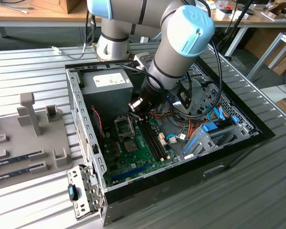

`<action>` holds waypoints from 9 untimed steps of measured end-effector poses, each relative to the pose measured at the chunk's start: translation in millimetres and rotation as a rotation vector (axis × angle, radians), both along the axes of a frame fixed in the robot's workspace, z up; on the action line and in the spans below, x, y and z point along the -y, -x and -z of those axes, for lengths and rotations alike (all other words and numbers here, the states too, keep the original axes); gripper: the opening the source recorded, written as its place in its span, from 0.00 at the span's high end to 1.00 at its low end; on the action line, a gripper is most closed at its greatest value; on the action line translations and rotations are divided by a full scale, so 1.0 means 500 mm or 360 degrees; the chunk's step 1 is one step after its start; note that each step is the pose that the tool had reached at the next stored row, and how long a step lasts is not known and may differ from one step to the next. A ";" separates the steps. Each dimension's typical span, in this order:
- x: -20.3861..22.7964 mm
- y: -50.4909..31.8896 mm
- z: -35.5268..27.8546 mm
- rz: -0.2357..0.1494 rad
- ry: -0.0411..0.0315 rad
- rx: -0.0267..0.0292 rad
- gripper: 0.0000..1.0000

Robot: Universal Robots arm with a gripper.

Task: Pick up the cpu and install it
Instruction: 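Close the cpu cover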

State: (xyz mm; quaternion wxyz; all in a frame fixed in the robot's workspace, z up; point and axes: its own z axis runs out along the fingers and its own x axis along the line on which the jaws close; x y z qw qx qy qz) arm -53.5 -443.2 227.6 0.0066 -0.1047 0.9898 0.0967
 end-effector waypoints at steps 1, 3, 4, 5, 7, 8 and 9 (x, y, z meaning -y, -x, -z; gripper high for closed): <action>0.0000 0.000 0.000 -0.0021 0.0000 -0.00004 0.89; -0.0001 -0.002 0.002 -0.0085 0.0000 -0.00007 0.89; -0.0001 -0.002 0.002 -0.0105 0.0000 -0.00009 0.89; -0.0001 -0.003 0.002 -0.0136 0.0000 -0.00008 0.89; -0.0001 -0.004 0.003 -0.0187 0.0000 -0.00009 0.89; -0.0001 -0.005 0.003 -0.0210 0.0000 -0.00010 0.89; -0.0001 -0.005 0.003 -0.0242 -0.0001 -0.00009 0.89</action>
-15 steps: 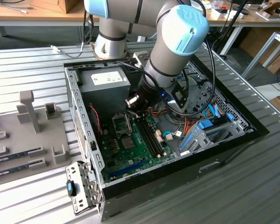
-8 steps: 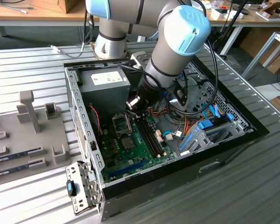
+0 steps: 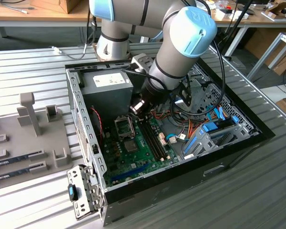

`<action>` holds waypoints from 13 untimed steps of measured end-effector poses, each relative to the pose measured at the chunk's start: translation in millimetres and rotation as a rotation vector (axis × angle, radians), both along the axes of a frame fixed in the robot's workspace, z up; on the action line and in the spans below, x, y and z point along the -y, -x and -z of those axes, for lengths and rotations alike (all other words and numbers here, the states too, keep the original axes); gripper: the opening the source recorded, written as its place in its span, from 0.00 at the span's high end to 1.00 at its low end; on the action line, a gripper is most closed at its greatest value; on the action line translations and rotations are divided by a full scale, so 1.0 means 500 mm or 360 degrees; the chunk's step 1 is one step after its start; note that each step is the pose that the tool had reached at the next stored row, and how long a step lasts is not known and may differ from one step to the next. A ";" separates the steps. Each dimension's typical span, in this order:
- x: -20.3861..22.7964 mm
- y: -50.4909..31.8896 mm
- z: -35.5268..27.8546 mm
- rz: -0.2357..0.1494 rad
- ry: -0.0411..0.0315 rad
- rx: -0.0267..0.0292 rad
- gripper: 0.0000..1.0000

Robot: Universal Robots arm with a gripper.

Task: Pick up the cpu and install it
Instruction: 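Close the cpu cover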

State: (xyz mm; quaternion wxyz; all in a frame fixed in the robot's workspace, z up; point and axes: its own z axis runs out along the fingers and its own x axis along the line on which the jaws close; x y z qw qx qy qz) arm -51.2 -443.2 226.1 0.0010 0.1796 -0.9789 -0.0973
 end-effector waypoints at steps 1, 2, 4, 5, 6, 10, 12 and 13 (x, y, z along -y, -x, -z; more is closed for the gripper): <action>-0.0001 0.000 0.000 -0.0025 -0.0004 0.00001 0.89; -0.0001 0.000 0.000 -0.0043 -0.0008 0.00001 0.89; -0.0002 -0.001 0.000 -0.0076 -0.0024 0.00002 0.89; -0.0003 -0.001 0.000 -0.0085 -0.0032 0.00003 0.89; -0.0005 -0.001 0.000 -0.0095 -0.0045 0.00005 0.89; -0.0007 -0.001 0.000 -0.0193 -0.0064 -0.00005 0.89; -0.0010 -0.001 0.000 -0.0234 -0.0073 -0.00008 0.89; -0.0014 -0.002 0.001 -0.0252 -0.0091 0.00001 0.89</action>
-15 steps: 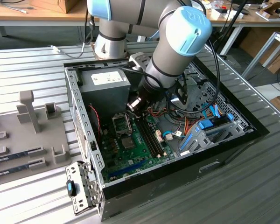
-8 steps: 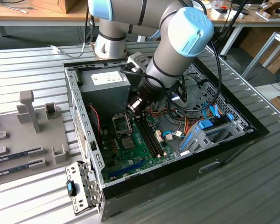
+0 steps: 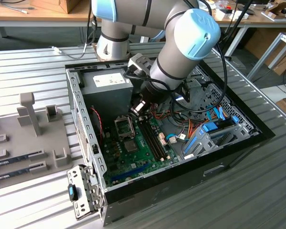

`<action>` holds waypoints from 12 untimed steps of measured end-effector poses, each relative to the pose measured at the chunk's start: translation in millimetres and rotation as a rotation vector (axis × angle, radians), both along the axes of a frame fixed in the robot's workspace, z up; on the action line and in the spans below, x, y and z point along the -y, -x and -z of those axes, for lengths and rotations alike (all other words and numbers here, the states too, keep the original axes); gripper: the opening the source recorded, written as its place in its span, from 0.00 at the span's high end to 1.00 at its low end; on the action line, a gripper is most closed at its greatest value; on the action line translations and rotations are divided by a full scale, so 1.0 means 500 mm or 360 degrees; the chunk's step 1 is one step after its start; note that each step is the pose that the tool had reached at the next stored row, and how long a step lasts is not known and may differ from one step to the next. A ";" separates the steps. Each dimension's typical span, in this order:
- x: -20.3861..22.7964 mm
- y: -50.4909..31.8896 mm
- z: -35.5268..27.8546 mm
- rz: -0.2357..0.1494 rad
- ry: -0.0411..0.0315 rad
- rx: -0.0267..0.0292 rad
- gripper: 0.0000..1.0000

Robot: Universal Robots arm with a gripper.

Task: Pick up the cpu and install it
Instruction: 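Close the cpu cover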

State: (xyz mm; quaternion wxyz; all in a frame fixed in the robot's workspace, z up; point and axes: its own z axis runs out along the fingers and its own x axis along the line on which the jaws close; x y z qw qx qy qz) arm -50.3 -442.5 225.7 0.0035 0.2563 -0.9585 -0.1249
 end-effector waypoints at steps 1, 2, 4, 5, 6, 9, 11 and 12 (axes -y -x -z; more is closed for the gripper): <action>-0.0002 0.000 0.000 -0.0008 -0.0015 0.00000 0.89; -0.0003 0.000 0.000 -0.0014 -0.0023 0.00000 0.89; -0.0005 0.000 0.002 -0.0028 -0.0037 0.00000 0.89; -0.0005 0.000 0.003 -0.0033 -0.0041 0.00001 0.89; -0.0004 0.000 0.004 -0.0045 -0.0051 -0.00001 0.89; -0.0004 0.000 0.007 -0.0065 -0.0067 -0.00002 0.89; -0.0004 0.000 0.008 -0.0073 -0.0074 -0.00003 0.89; -0.0005 -0.001 0.009 -0.0080 -0.0076 -0.00003 0.89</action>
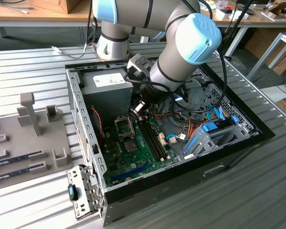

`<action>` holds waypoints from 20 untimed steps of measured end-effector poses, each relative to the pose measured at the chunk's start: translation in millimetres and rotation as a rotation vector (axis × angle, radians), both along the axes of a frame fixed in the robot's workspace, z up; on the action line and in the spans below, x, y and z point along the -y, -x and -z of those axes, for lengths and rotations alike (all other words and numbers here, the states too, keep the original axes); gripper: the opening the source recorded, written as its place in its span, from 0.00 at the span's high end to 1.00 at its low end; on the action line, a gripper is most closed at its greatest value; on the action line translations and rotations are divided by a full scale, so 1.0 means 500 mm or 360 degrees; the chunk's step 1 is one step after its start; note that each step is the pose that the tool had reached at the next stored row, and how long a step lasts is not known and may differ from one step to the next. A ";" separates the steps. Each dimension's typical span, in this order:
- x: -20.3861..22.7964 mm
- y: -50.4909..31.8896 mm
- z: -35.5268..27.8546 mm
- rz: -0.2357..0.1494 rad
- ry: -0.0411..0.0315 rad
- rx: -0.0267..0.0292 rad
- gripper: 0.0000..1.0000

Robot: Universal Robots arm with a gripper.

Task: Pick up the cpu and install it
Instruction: 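Close the cpu cover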

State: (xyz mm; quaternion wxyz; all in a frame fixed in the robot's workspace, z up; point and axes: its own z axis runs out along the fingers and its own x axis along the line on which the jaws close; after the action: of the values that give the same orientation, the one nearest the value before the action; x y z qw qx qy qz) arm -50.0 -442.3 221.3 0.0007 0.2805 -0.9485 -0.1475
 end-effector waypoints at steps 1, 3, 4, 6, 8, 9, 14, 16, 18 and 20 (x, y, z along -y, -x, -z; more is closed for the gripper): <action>0.0000 0.000 0.000 -0.0014 -0.0001 0.00000 0.89; 0.0000 -0.001 0.001 -0.0079 -0.0002 0.00000 0.89; 0.0000 -0.002 0.001 -0.0091 -0.0003 0.00000 0.89; -0.0006 -0.002 0.003 -0.0099 -0.0007 0.00000 0.89; -0.0016 -0.002 0.005 -0.0099 -0.0016 0.00005 0.89; -0.0020 -0.002 0.006 -0.0099 -0.0020 0.00004 0.89; -0.0036 -0.002 0.016 -0.0101 -0.0034 0.00001 0.89; -0.0036 -0.003 0.019 -0.0103 -0.0034 0.00001 0.89; -0.0036 -0.002 0.020 -0.0107 -0.0033 -0.00002 0.89; -0.0036 -0.003 0.021 -0.0112 -0.0035 0.00000 0.89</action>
State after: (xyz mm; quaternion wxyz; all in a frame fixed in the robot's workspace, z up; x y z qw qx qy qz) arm -48.8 -440.4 210.7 0.0028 0.3138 -0.9363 -0.1578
